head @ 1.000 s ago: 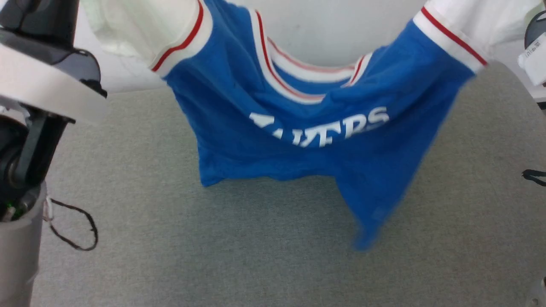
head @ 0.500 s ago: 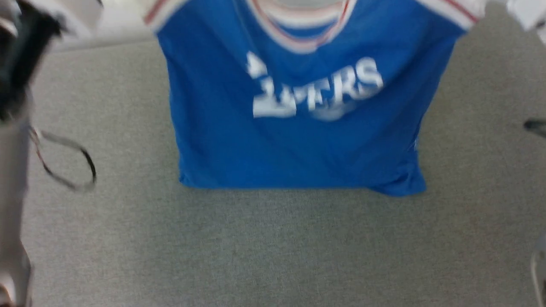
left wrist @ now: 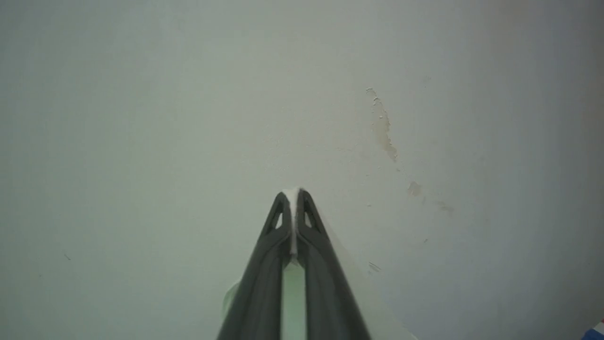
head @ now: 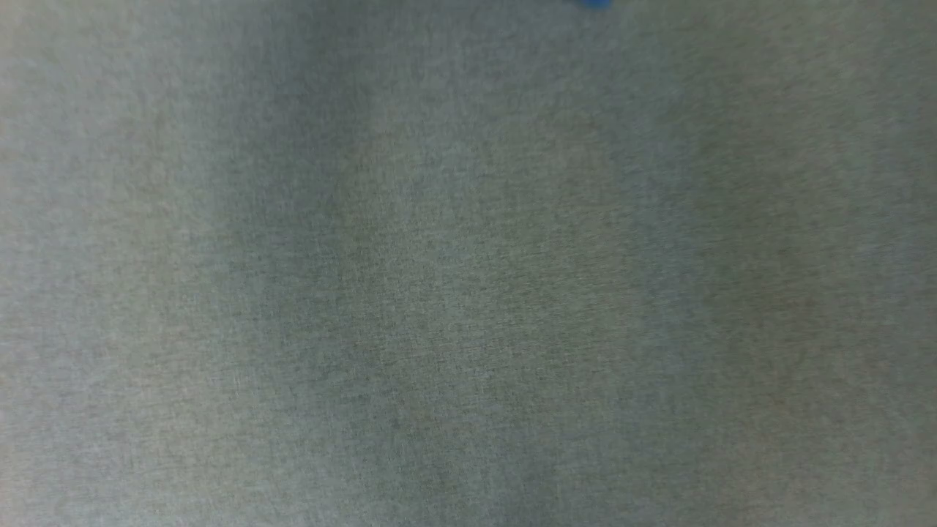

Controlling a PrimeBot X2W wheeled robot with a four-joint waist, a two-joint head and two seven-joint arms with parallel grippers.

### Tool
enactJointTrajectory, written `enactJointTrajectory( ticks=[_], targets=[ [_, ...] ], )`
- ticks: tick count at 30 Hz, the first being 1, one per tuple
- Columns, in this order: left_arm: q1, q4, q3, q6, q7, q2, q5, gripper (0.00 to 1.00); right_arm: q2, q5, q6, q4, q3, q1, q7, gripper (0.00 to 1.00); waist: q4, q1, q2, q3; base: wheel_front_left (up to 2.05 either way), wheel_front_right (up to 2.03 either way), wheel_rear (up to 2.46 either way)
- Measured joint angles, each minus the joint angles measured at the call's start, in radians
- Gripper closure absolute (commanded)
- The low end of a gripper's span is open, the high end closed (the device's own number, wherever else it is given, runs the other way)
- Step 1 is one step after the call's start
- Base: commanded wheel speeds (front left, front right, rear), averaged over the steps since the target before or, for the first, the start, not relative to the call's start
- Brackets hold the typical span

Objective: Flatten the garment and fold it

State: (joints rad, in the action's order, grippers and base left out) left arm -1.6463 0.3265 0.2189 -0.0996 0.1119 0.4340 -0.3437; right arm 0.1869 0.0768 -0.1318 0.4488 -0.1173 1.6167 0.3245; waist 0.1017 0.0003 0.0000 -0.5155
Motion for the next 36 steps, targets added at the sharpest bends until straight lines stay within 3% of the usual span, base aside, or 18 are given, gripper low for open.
enactJointTrajectory(
  ticks=[7,13,19,23,28,33,36],
  targets=[
    [-0.037,0.114,-0.03,0.025,-0.206,-0.002,-0.009,1.0,0.048,-0.091,0.0,0.165,-0.07,0.075,-0.174,1.0,-0.029,-0.0001,0.0,-0.074,0.0,0.0,0.0],
    [0.023,0.178,-0.016,0.101,-0.259,0.002,-0.036,1.0,0.091,-0.1,0.0,0.267,-0.165,0.087,-0.258,1.0,-0.068,-0.0001,0.0,-0.119,0.0,0.0,0.0],
    [0.146,0.162,0.014,0.18,-0.249,0.015,-0.084,1.0,0.125,0.005,0.0,0.28,-0.307,0.056,-0.317,1.0,-0.099,-0.0002,0.0,-0.14,0.0,0.0,0.0],
    [0.27,0.046,0.044,0.205,-0.206,0.022,-0.137,1.0,0.178,0.155,-0.001,0.177,-0.398,-0.031,-0.317,1.0,-0.108,-0.0003,0.0,-0.126,0.0,0.0,0.0],
    [0.526,-0.156,0.043,0.208,-0.145,0.045,-0.23,1.0,0.294,0.327,-0.001,-0.045,-0.402,-0.244,-0.258,1.0,-0.112,-0.0003,0.0,-0.082,0.0,0.0,0.0],
    [0.854,-0.388,0.012,0.125,-0.118,0.067,-0.286,1.0,0.364,0.41,-0.001,-0.286,-0.311,-0.556,-0.188,1.0,-0.109,-0.0005,0.0,-0.012,0.0,0.0,0.0],
    [1.044,-0.497,0.006,0.079,-0.113,0.084,-0.286,1.0,0.367,0.419,-0.001,-0.411,-0.239,-0.747,-0.145,1.0,-0.106,-0.0006,0.0,0.033,0.0,0.0,0.0]
  ],
)
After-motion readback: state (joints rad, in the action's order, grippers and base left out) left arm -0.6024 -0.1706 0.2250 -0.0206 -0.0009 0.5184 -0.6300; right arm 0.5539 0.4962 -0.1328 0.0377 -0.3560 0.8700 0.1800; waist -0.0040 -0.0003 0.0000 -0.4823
